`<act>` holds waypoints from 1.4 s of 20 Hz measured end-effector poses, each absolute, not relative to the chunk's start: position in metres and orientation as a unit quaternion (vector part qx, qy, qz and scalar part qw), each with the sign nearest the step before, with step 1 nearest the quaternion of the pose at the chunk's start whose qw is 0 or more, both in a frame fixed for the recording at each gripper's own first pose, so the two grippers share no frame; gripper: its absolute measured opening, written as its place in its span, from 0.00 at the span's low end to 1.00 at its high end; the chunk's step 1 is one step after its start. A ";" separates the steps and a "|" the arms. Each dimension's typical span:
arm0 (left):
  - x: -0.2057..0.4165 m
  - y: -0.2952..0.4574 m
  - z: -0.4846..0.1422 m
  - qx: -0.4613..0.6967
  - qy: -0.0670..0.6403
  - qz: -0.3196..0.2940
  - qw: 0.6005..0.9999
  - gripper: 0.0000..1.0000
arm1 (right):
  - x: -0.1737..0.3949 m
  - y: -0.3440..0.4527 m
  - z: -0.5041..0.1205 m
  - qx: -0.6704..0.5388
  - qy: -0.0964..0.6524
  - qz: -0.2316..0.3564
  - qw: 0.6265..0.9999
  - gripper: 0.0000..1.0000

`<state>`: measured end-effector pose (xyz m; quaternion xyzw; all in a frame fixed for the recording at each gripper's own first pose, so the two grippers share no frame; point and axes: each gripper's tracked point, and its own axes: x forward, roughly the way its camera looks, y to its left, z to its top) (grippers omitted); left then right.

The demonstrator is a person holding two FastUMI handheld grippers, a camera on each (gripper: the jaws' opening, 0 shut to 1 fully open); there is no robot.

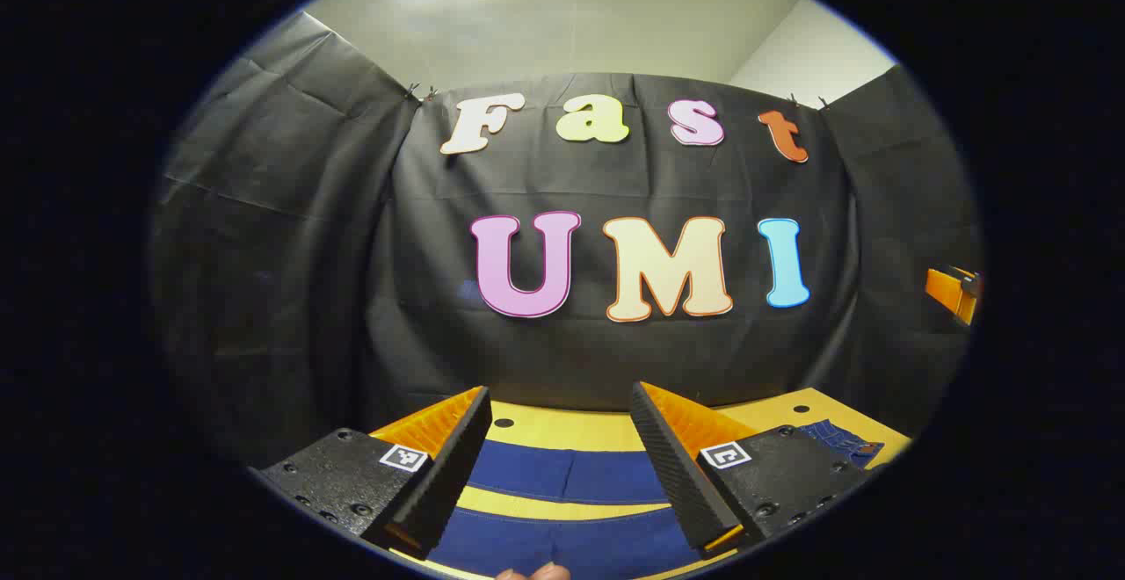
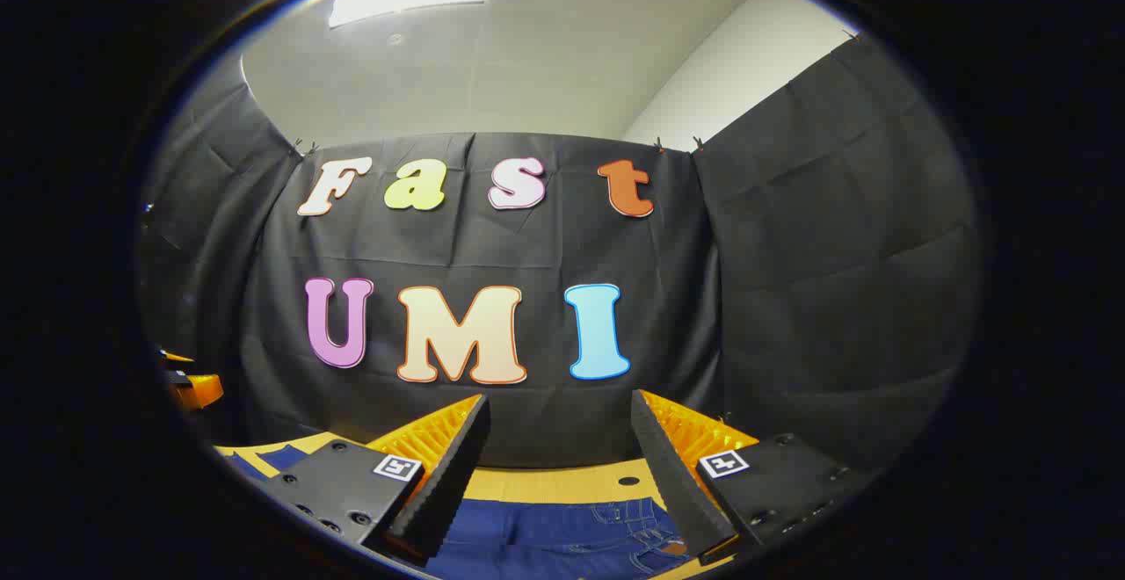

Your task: Grasp the waist and the cuffs of the jeans and fold them to make the two legs overlap; first hold the waist and fold one-third of the jeans toward the cuffs, then hold the cuffs and fold the remaining one-third in the same direction to finish folding.

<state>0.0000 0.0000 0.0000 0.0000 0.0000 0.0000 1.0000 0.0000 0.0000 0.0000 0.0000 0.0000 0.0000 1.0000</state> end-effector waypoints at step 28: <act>-0.033 0.126 -0.132 0.288 0.128 -0.062 0.947 0.94 | -0.016 0.066 -0.073 0.008 0.053 0.013 0.998 1.00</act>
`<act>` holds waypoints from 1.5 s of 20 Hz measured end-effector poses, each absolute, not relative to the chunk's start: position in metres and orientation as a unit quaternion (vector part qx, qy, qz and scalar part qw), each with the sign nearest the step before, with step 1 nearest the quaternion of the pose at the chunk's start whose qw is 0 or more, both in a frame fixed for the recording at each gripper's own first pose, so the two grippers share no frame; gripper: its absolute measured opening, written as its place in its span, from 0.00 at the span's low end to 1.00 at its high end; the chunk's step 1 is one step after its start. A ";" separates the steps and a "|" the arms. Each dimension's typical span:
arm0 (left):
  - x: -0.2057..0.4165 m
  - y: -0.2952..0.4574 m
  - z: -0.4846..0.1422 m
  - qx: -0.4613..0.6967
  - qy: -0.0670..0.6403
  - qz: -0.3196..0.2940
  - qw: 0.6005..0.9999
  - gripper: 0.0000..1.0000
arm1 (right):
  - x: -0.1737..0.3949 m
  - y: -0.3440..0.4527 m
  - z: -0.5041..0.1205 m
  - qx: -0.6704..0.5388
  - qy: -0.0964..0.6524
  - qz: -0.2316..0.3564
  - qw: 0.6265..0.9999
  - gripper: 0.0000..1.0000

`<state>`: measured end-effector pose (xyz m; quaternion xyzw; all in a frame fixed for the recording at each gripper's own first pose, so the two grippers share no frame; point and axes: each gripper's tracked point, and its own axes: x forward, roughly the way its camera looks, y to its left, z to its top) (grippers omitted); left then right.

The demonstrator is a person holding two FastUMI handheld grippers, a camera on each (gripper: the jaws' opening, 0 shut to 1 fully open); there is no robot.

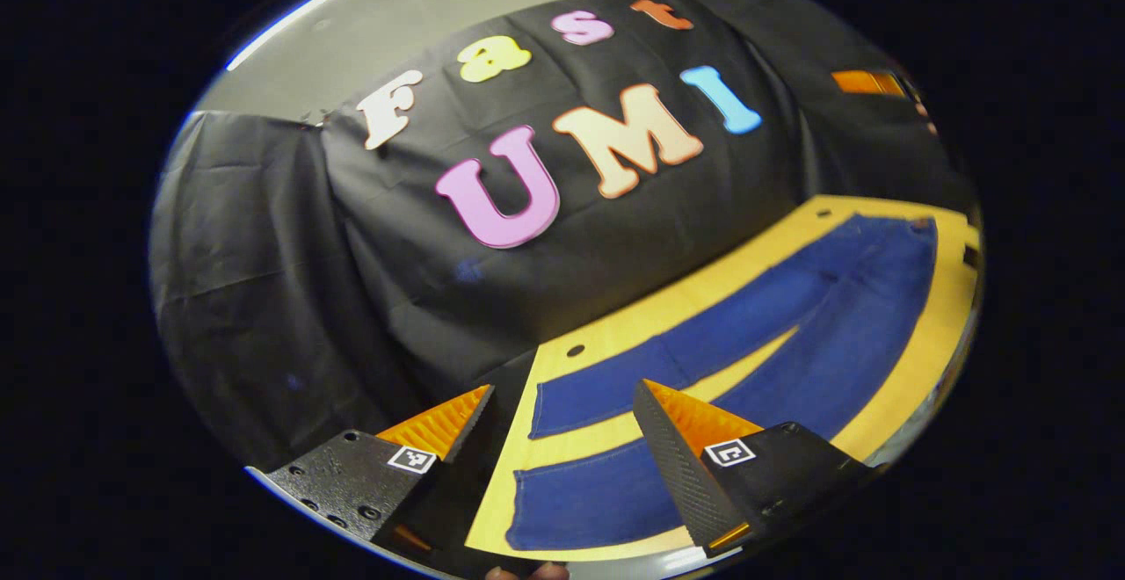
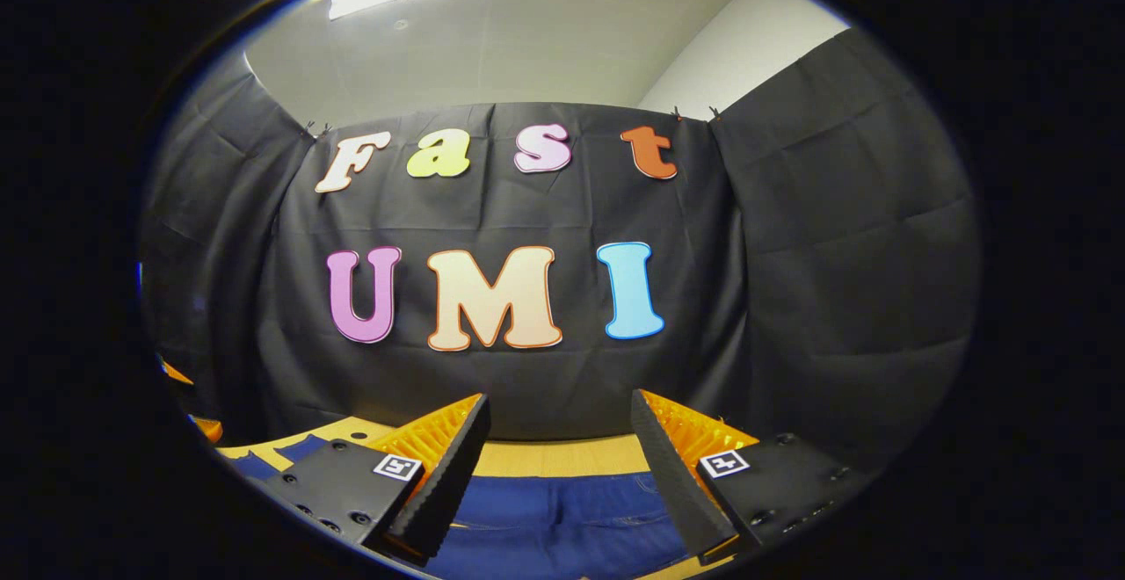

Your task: Grasp the waist and the cuffs of the jeans and fold them to make the two legs overlap; first hold the waist and fold one-third of the jeans toward the cuffs, then hold the cuffs and fold the remaining one-third in the same direction to finish folding.

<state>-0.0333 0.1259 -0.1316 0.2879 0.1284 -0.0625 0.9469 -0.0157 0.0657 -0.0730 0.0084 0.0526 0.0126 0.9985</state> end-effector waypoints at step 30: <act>-0.057 0.196 -0.340 0.563 0.320 -0.298 0.702 0.89 | -0.057 0.002 -0.118 -0.043 0.104 -0.089 0.990 1.00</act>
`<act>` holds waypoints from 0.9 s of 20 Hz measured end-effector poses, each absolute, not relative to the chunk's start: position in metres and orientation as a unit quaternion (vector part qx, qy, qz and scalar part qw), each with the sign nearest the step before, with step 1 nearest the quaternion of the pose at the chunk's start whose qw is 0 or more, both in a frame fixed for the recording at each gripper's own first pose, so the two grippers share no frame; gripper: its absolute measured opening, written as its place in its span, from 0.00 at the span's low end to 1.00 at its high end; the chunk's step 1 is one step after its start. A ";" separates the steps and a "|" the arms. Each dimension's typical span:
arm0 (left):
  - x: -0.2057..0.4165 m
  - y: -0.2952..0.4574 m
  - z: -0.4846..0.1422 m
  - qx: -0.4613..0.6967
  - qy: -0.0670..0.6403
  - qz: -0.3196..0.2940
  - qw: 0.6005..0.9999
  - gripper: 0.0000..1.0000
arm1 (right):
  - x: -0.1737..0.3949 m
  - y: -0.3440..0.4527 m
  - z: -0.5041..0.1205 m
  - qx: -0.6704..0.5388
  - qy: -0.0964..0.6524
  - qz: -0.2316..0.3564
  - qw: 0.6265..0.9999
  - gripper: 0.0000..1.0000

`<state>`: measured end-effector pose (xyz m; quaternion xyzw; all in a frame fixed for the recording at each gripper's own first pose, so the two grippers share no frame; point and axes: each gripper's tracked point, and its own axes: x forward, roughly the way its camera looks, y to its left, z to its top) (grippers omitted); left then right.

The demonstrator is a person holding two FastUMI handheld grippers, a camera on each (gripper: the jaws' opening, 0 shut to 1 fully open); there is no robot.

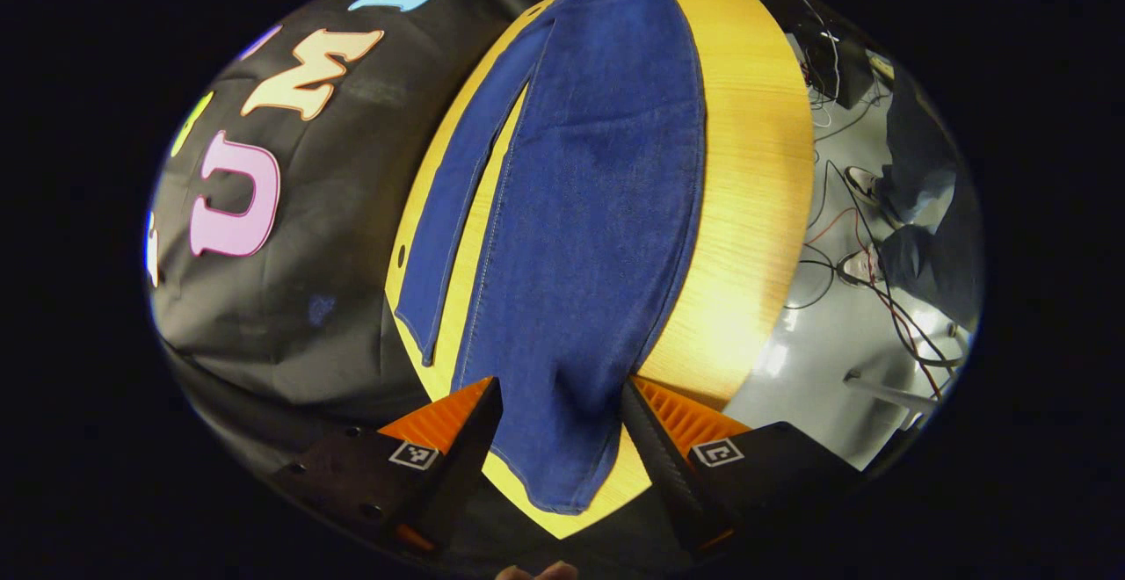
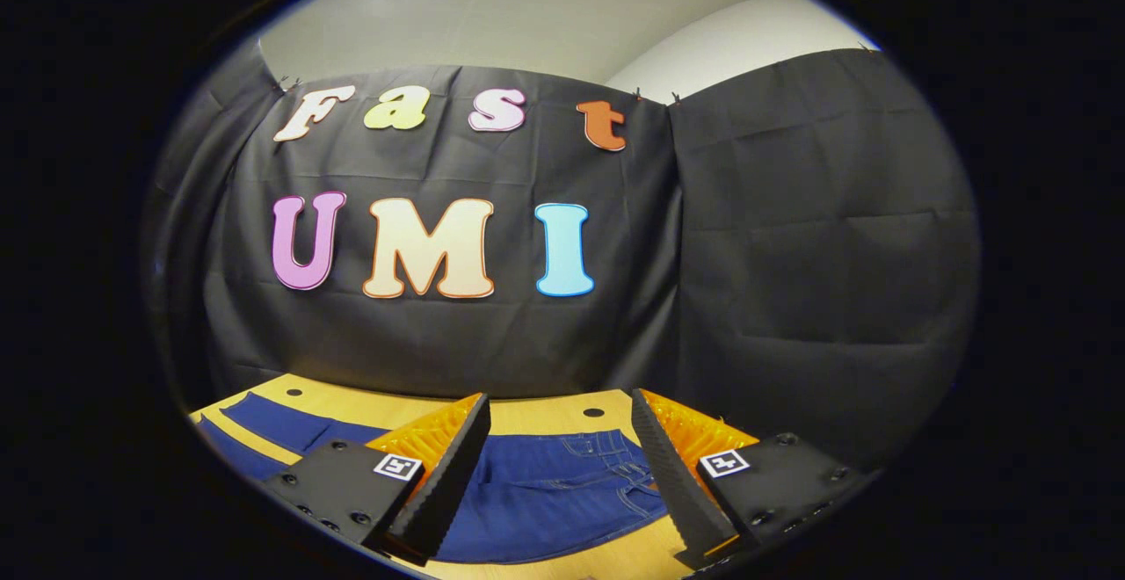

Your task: Grasp the waist and the cuffs of the jeans and fold them to make the two legs overlap; first hold the waist and fold one-third of the jeans toward the cuffs, then hold the cuffs and fold the remaining one-third in the same direction to finish folding.

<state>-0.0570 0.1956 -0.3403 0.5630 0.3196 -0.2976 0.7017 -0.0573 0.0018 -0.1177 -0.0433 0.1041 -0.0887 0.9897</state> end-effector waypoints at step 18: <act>-0.057 0.187 -0.361 0.537 0.363 -0.285 0.707 0.00 | -0.060 -0.069 -0.196 -0.276 0.215 -0.005 0.937 1.00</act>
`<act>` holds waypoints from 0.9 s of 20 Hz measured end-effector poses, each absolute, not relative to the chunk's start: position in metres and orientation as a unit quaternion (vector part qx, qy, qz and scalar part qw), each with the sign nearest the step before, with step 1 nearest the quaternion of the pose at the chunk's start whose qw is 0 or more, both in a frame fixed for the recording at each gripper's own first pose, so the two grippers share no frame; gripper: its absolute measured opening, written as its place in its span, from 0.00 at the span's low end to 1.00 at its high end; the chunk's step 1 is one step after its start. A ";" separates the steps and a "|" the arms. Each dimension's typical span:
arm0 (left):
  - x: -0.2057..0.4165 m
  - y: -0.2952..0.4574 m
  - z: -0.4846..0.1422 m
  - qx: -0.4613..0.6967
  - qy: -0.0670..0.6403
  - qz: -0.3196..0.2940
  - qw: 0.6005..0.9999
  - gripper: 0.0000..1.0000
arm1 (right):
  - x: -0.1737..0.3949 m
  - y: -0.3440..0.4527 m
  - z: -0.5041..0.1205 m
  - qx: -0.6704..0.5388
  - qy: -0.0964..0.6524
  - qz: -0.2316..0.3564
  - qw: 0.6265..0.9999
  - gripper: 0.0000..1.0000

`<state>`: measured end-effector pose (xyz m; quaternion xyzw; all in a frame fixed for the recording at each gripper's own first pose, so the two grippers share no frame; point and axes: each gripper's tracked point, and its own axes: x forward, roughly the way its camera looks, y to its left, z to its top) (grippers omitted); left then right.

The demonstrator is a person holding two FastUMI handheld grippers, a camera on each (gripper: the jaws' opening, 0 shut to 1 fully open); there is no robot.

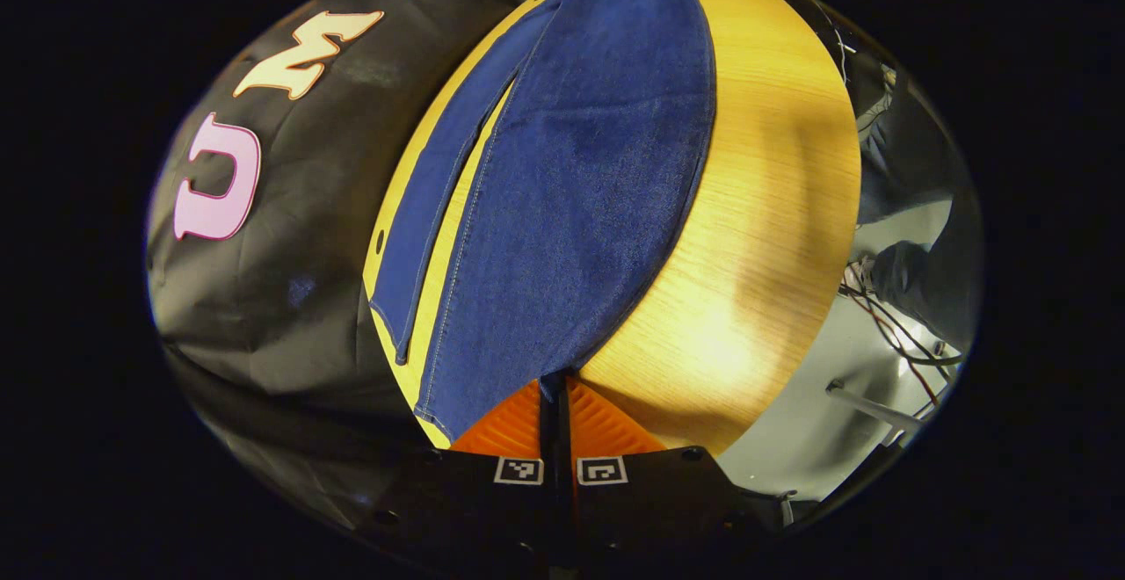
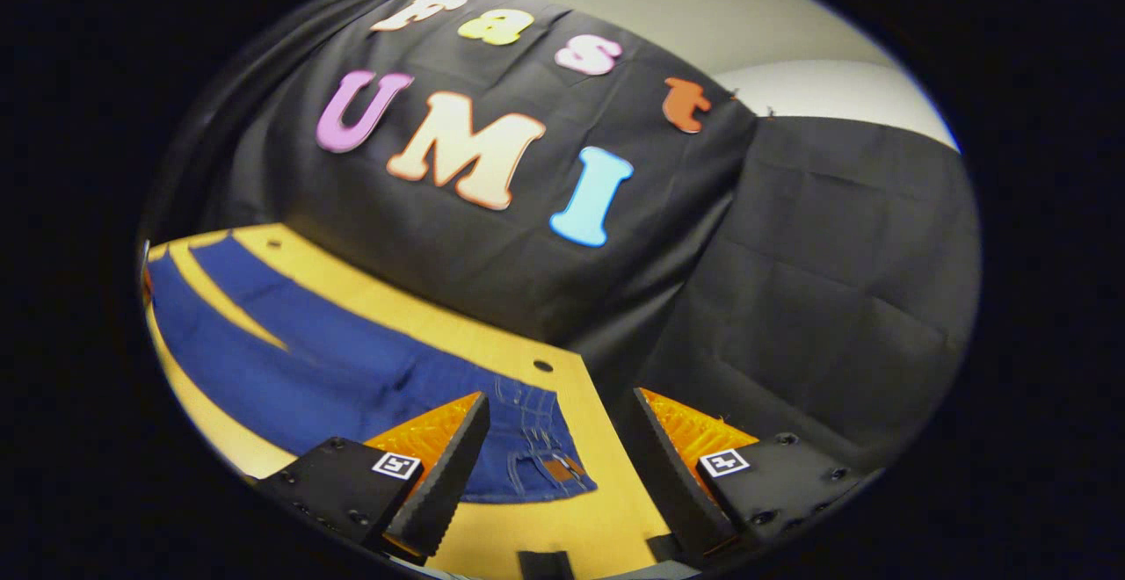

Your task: Grasp the waist and the cuffs of the jeans and fold them to make the two legs overlap; first hold the waist and fold one-third of the jeans toward the cuffs, then hold the cuffs and fold the remaining one-third in the same direction to finish folding.

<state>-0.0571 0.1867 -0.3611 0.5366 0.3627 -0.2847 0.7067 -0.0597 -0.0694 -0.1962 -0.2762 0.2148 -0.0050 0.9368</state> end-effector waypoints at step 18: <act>-0.054 0.188 -0.362 0.551 0.386 -0.253 0.695 0.00 | -0.096 -0.093 -0.385 -0.514 0.361 0.219 0.747 0.96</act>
